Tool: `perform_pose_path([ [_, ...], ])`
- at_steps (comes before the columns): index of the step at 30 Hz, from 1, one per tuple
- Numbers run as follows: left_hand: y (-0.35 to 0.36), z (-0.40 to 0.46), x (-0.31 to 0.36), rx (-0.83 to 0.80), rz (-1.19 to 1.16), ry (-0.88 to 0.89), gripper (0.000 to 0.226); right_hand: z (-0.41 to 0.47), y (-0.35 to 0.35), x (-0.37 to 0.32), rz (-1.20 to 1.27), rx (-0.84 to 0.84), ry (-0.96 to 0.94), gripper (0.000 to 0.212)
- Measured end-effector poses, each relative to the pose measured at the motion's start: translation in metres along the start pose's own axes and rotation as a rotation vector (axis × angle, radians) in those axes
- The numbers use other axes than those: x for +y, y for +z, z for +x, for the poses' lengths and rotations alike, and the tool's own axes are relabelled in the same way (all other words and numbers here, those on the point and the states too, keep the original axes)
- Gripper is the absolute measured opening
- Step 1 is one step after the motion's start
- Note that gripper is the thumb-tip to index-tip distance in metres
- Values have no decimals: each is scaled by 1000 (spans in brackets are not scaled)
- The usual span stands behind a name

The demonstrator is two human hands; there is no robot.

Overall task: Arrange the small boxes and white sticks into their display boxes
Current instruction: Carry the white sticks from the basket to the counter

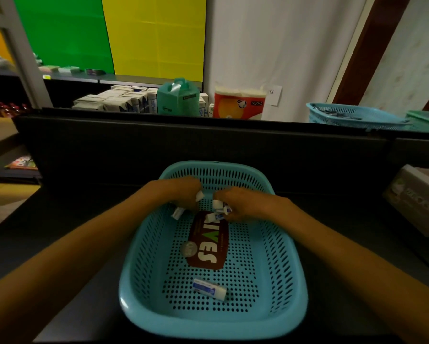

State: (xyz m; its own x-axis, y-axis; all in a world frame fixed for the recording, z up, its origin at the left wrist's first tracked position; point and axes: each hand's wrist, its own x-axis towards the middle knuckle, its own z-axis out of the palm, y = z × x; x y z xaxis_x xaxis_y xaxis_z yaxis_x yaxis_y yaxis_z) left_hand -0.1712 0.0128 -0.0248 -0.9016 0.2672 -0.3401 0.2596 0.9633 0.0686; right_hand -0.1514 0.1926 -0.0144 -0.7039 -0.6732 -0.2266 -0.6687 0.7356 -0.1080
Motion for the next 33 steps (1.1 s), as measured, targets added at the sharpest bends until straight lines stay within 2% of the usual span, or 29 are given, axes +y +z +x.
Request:
perform_pose_path([
  [5, -3, 4, 9, 126, -54, 110, 31, -2, 1, 1, -91, -54, 36, 45],
  [9, -7, 14, 23, 137, -7, 197, 56, -10, 0, 4, -145, -93, 42, 38],
  [11, -7, 21, 28, 102, 29, 211, 50, -16, 0, 7, -125, -89, 59, 36],
  [15, -4, 31, 26, 66, 12, 184, 15, -27, -5, 7, -21, -31, 57, 30],
  [20, -3, 21, 22, 70, -7, 186, 21, -37, -7, 3, 57, -3, 43, 34],
  [26, -5, -9, 16, 107, -24, 157, 24, -53, -7, -14, 145, -22, 1, 26],
  [33, -1, -64, 4, 244, -143, 130, 20, -78, 7, -65, 171, -169, -90, 22],
])
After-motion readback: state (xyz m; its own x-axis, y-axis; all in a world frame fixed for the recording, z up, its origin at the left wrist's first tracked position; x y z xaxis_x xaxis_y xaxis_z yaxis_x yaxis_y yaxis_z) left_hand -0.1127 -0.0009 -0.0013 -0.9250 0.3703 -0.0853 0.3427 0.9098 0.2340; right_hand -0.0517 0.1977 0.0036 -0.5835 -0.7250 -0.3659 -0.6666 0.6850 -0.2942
